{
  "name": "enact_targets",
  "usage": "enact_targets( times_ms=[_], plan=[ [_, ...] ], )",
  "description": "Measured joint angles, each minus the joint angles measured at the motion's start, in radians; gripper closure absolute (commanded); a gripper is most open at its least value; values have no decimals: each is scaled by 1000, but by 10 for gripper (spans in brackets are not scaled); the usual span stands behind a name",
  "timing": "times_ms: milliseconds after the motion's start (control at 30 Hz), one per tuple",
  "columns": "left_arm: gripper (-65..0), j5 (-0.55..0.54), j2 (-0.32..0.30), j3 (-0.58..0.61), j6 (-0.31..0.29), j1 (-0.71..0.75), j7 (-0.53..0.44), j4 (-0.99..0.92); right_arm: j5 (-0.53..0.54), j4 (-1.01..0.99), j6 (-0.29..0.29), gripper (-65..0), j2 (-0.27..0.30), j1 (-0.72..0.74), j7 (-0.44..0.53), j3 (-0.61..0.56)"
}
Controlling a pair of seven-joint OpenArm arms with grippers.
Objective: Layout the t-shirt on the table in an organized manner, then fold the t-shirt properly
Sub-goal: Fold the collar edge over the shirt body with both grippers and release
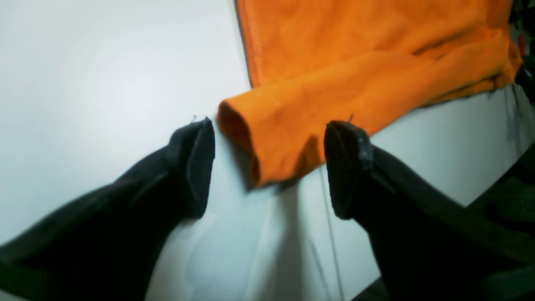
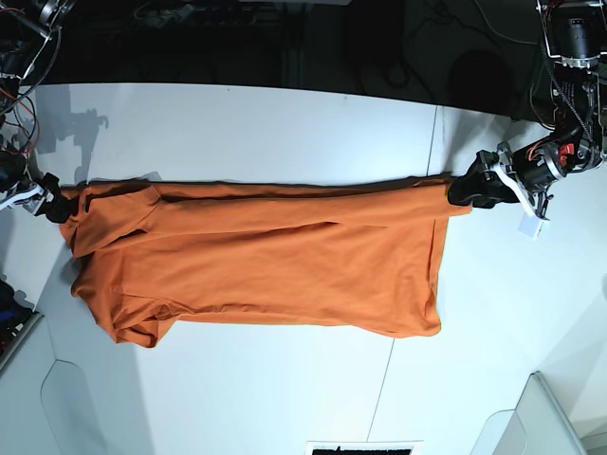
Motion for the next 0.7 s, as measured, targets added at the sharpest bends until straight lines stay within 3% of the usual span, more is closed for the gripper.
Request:
enact_targets(
  times_ms=[133, 300, 333, 367, 433, 467, 700],
  plan=[
    [-432, 19, 24, 2, -1, -23, -14, -17, 9, 1, 0, -446, -19, 6, 11, -39],
    [-423, 69, 32, 68, -8, -84, -79, -81, 24, 6, 6, -438, -82, 10, 23, -40],
    [-373, 78, 32, 82, -11, -92, -87, -90, 29, 6, 11, -401, -92, 11, 21, -41],
    [-272, 97, 32, 95, -12, -98, -90, -95, 29, 7, 12, -329, -100, 11, 16, -42],
    [-29, 150, 32, 121, -8, -108, -90, -97, 21, 7, 14, -113, -113, 10, 7, -42],
    [0, 164, 33, 129, -8, -111, -90, -98, 16, 5, 14, 0, -115, 8, 0, -42],
    [0, 130, -13, 131, -7, -104, -20, -73, 49, 61, 15, 0, -105, -10, -148, -35]
  ],
)
